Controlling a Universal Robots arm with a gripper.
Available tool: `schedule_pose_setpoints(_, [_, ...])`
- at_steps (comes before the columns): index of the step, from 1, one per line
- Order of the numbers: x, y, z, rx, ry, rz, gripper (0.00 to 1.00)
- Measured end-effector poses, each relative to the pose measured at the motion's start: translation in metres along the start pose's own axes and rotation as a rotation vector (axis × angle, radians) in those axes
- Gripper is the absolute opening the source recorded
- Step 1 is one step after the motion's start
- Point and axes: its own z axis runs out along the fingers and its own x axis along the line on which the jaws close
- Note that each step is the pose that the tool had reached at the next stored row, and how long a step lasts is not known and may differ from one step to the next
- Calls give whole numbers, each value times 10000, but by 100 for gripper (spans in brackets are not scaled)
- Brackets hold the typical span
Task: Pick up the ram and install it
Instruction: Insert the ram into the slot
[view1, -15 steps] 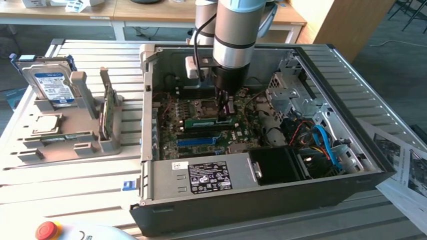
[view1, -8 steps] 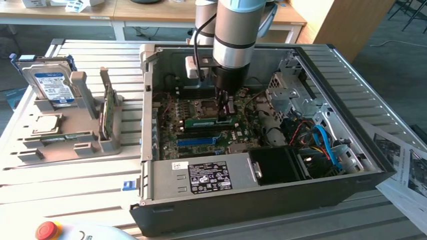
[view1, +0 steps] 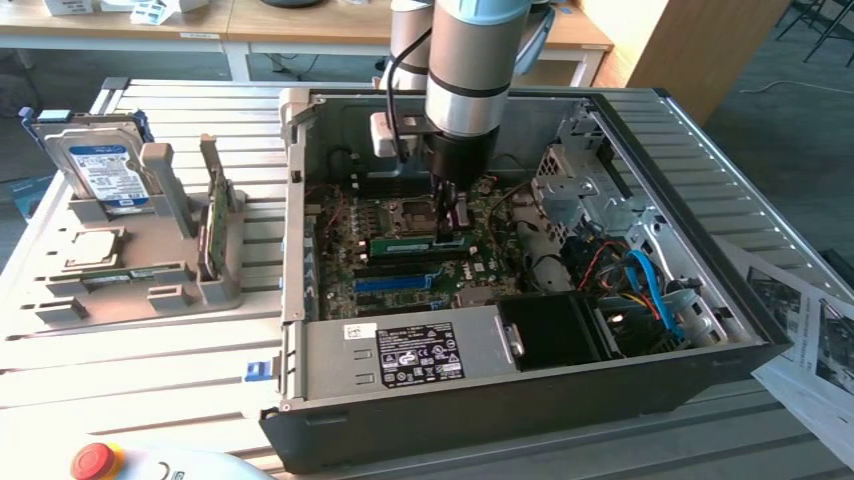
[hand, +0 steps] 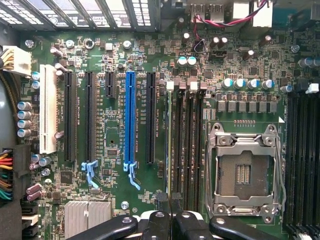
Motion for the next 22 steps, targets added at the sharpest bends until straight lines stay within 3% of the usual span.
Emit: schedule_pose_setpoints(22, [0, 29, 17, 59, 0, 3, 11])
